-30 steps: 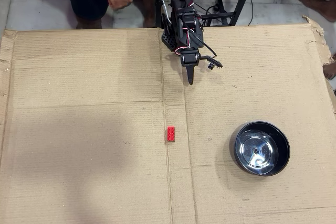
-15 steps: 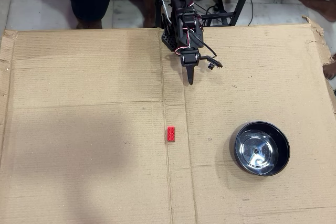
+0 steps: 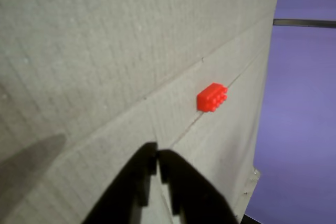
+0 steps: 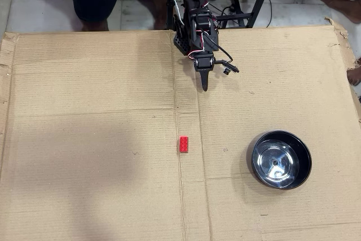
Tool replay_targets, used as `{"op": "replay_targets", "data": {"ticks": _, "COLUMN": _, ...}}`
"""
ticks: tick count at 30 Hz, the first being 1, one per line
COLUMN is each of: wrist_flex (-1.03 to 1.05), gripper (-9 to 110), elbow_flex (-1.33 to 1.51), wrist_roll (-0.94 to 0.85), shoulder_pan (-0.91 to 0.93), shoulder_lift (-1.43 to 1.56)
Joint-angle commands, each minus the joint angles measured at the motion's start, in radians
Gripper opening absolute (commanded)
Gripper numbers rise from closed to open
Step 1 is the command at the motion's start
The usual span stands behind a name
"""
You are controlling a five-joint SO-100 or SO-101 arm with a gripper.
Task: Grasp a lego block and put it in the bin.
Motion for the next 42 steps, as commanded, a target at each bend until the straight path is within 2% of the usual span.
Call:
{"op": "replay_targets", "data": {"ticks": 1, "wrist_flex": -0.002, "gripper": 0, "elbow_flex": 0.009, "wrist_roll": -0.003, "shoulder_pan": 0.008, "shoulder_lift": 0.014}}
{"op": "replay_targets", "data": {"ticks": 13, "wrist_flex": -0.002, "gripper": 0, "elbow_flex": 0.000, "wrist_roll": 0.043, "shoulder_pan": 0.031, "shoulder_lift": 0.008}}
{"op": "replay_targets", "data": {"ticks": 22, "wrist_flex": 0.003, "gripper": 0, "elbow_flex": -0.089, "wrist_roll": 0.540, "shoulder_pan": 0.015, "shoulder_lift": -0.063}}
{"op": "replay_targets", "data": {"ticks": 42, "wrist_flex": -0.002, "gripper": 0, "elbow_flex": -0.719, "wrist_roll": 1.829, "shoulder_pan": -0.110, "shoulder_lift": -0.831}}
